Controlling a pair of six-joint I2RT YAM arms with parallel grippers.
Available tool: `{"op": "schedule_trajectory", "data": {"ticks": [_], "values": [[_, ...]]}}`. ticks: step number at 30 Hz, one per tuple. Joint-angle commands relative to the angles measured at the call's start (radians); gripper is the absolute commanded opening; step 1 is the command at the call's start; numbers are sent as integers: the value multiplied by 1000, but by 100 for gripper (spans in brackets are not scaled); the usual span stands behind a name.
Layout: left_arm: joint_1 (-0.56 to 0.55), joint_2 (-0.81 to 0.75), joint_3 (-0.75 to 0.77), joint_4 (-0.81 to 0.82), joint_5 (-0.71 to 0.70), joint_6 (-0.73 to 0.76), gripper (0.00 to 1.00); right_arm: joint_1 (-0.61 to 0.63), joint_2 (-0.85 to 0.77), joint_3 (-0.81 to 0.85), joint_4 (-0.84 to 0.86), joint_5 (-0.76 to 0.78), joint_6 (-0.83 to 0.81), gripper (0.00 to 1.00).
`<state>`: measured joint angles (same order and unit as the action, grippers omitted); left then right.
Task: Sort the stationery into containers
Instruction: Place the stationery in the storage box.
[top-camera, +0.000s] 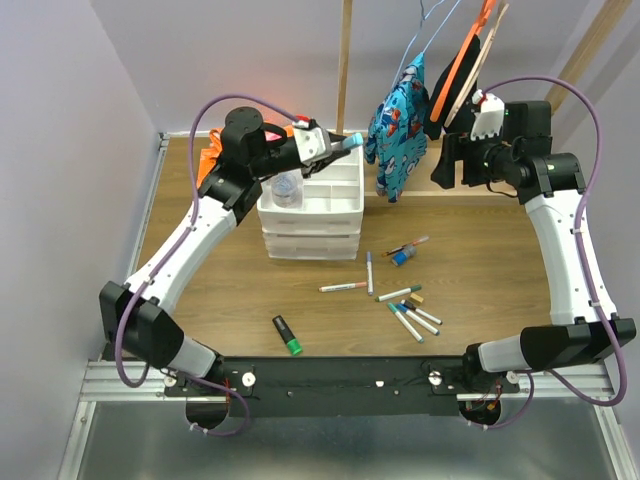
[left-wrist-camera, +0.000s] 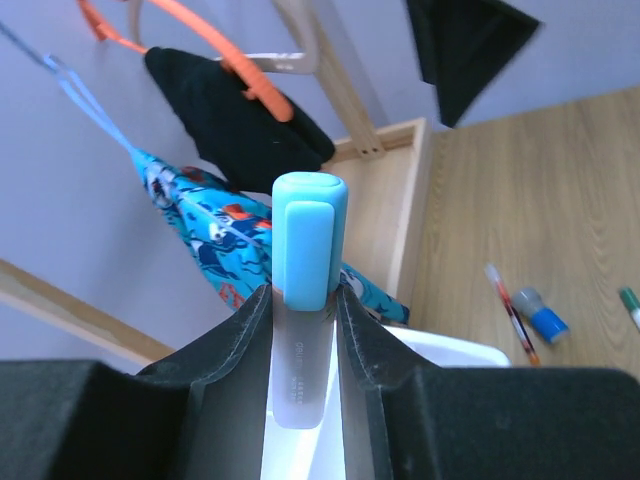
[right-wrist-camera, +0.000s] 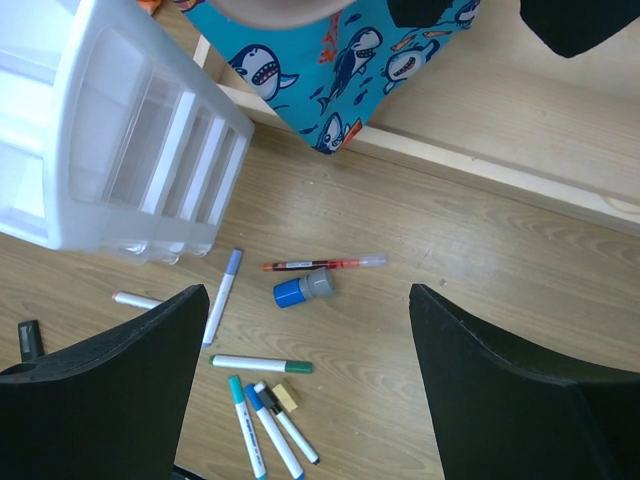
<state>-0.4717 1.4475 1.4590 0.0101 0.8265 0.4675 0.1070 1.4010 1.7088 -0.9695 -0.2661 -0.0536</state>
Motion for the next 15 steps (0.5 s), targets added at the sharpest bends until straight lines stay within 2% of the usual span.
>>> {"op": "schedule_trajectory", "data": {"ticks": [1,5,9,15], "values": [[-1,63,6,249,-154,-224,22,-13,-11,-18,18,15,-9,89],[-1,131,38,234,-240,-196,23,-21,-20,-29,20,16,-8,89],[-1,181,73,150,-329,-127,22,-29,-28,-38,20,15,-8,89],[-1,212,58,111,-366,-78,23,-43,-36,-58,25,13,-6,89]]}}
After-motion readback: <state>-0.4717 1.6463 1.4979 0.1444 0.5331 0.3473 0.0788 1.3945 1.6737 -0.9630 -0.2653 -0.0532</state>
